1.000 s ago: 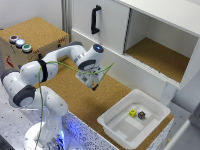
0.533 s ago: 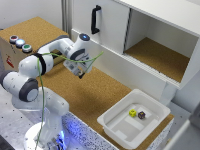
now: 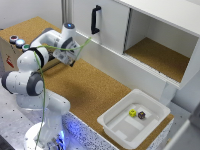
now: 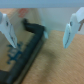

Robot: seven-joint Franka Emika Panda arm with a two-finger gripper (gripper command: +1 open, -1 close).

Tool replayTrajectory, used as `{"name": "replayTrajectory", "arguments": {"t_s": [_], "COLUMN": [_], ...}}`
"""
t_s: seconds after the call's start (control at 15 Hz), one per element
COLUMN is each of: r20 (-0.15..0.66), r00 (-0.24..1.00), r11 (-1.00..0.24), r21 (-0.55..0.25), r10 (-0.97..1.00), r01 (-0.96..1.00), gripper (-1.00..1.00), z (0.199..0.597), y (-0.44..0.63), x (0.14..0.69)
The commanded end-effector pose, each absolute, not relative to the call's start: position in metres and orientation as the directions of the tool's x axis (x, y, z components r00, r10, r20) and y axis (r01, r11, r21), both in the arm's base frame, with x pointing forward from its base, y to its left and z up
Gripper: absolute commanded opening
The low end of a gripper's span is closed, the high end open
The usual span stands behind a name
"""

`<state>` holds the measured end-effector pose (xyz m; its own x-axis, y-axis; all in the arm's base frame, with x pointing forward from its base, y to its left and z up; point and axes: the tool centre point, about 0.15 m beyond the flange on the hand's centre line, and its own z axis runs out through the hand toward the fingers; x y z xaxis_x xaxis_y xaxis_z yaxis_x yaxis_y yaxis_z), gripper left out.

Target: Switch off the blue light

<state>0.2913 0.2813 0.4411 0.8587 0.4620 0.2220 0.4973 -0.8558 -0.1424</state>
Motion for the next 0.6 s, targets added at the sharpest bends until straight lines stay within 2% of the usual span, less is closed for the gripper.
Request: {"name": "replayTrajectory", "arguments": {"t_s": [0.0, 0.27, 0.47, 0.53], "r20": [0.031, -0.053, -0.025, -0.003], "r00": [0.647, 0.475, 0.371, 0.363], "r11": [-0.648, -0.468, -0.368, -0.362], "r21": [0.066, 0.110, 0.078, 0.039], "r10": [0.762, 0.878, 0.928, 0.932], "r01": [0.759, 0.877, 0.927, 0.931], "gripper": [1.00, 1.00, 1.00, 1.00], "z": [0.524, 0.536, 0.539, 0.543], "y": [0.386, 0.440, 0.484, 0.494], "x": [0.279, 0.246, 0.233, 0.232]}}
